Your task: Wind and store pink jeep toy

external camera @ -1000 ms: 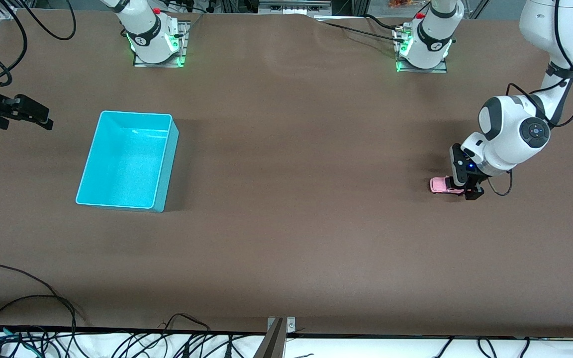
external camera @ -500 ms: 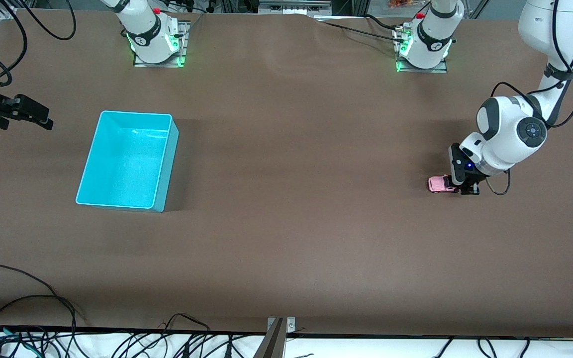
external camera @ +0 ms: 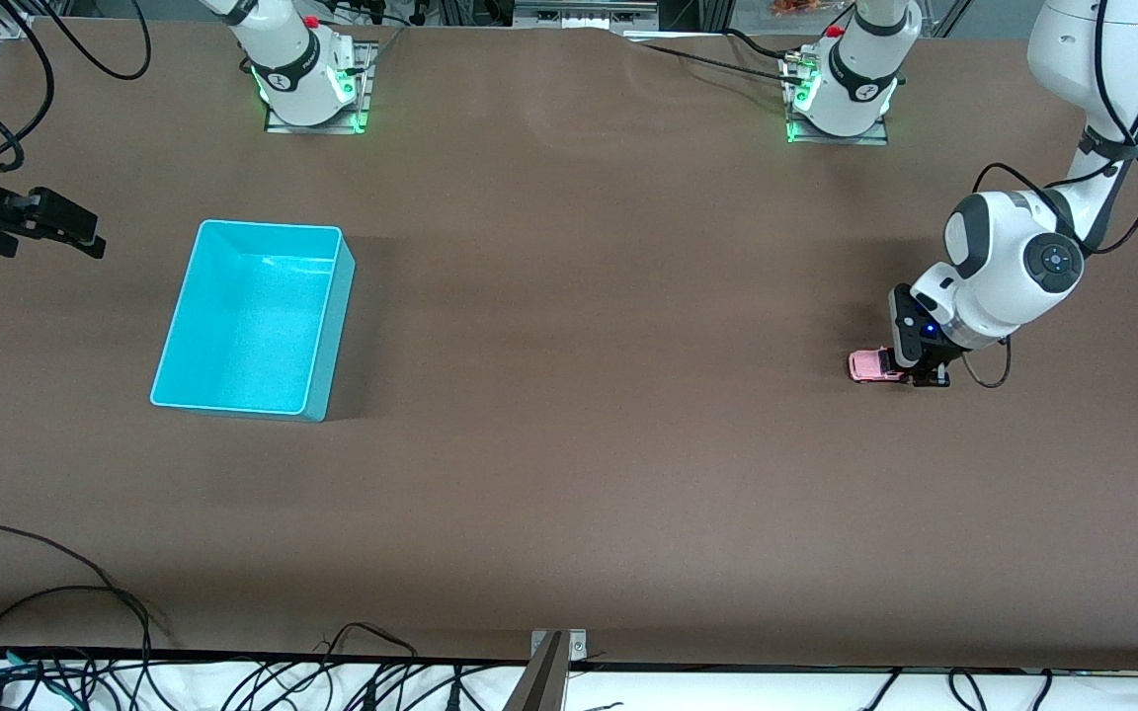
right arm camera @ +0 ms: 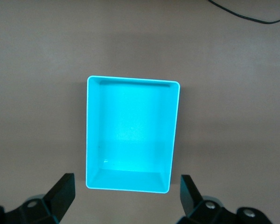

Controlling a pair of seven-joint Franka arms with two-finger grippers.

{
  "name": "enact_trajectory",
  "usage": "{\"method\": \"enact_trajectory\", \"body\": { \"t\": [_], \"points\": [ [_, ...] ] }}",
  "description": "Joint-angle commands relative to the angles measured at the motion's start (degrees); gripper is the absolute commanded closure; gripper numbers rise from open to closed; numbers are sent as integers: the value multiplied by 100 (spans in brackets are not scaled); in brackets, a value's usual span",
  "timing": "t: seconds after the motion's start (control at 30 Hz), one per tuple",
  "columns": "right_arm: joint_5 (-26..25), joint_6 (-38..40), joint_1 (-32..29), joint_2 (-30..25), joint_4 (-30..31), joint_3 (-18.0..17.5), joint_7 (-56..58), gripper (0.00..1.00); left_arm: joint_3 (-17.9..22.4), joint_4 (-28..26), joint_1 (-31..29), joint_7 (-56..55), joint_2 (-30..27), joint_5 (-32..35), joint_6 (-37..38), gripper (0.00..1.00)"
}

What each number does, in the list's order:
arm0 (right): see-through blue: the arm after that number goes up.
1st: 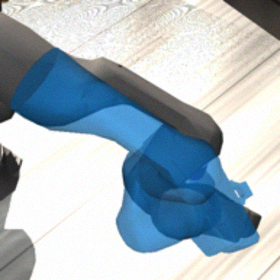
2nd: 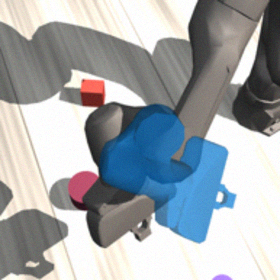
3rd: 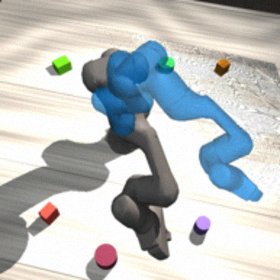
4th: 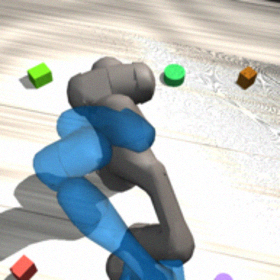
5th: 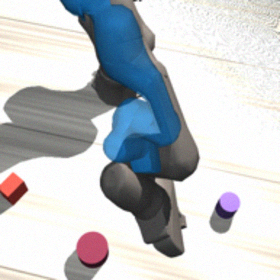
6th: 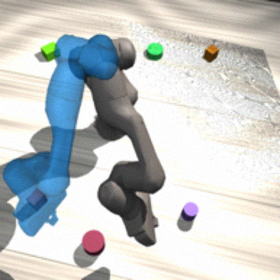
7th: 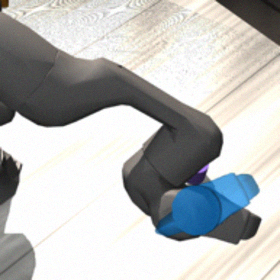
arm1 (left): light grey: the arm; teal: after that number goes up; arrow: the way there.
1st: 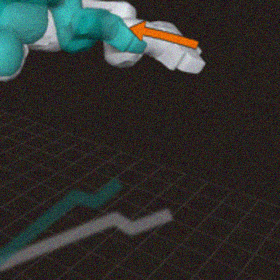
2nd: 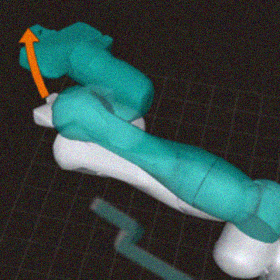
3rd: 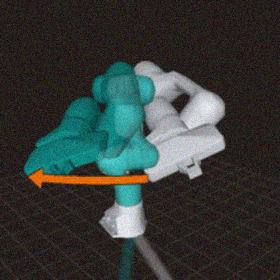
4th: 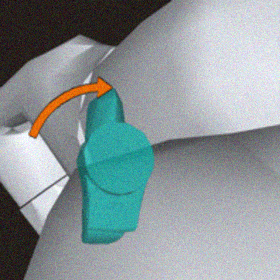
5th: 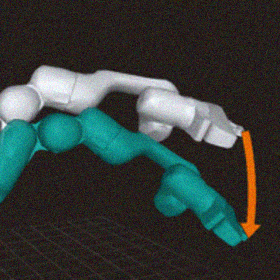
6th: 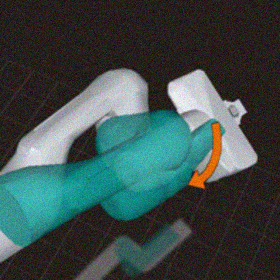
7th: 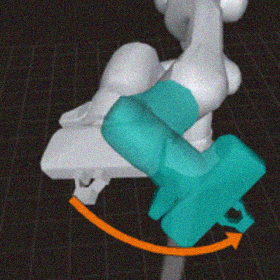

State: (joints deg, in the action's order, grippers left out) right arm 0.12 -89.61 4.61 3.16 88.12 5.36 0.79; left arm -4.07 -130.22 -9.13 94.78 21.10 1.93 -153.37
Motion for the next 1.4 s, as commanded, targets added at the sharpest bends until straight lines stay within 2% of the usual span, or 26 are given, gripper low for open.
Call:
{"method": "enact_trajectory", "body": {
  "t": [0.0,0.33,0.8,1.0,1.37],
  "points": [
    [102,-56,-22,-87,101,9,53,0,11,207,-114,426,430,123,-71,84],
    [102,-56,-22,-87,101,9,53,0,29,734,-949,1209,913,123,-53,84],
    [102,-56,-22,-87,101,9,53,0,29,1262,-2136,2097,1195,123,-53,85],
    [102,-56,-22,-87,101,9,53,0,29,1446,-2347,2387,1318,123,-53,85],
    [102,-65,-22,-87,101,9,53,0,20,1561,-2303,2695,1371,123,-53,85]
  ]
}}
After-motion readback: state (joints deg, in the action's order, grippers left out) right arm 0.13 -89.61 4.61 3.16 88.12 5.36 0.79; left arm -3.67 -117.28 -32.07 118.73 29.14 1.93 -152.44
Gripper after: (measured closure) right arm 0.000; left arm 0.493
